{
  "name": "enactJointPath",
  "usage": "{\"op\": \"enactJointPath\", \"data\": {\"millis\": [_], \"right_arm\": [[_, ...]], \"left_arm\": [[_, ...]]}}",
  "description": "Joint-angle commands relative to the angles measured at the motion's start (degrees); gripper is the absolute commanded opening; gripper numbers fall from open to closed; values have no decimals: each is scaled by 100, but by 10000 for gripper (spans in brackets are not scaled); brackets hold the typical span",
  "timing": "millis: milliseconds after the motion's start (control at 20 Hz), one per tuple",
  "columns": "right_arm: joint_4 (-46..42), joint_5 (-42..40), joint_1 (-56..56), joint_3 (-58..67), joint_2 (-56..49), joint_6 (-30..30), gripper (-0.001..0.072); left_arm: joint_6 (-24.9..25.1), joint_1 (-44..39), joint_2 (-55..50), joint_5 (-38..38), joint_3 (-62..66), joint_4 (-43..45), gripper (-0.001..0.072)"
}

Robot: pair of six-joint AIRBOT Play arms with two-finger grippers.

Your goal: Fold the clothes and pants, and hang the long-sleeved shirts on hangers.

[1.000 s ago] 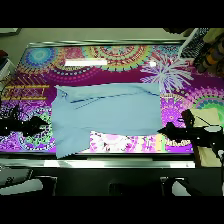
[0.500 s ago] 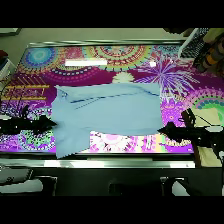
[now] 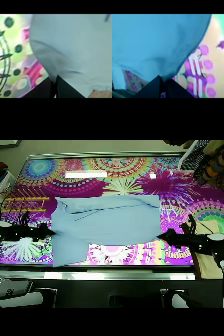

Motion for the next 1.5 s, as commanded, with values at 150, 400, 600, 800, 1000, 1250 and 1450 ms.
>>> {"op": "enactJointPath", "data": {"millis": [150,400,600,800,1000,1250,1450], "right_arm": [[-1217,-1080,1200,3108,4,914,41],[-2004,-564,1281,6437,223,1648,41],[-2885,-511,1281,7766,1069,2444,41],[-3713,-345,1281,7807,2011,3171,41],[-3733,262,1281,7781,2061,3410,41],[-3587,1547,1281,7777,828,3493,42],[-3510,2127,1283,7597,-1014,3464,41]], "left_arm": [[-599,-603,916,-57,2498,-109,12],[-1384,-627,1751,-72,5285,243,13],[-2452,-627,2815,-179,6118,1440,13],[-3257,-627,3864,-442,6111,2756,13],[-3285,-629,4050,-767,5939,3254,13],[-2240,-680,3536,-765,4577,2138,13],[-1510,-1099,2267,-428,3353,1792,14]]}}
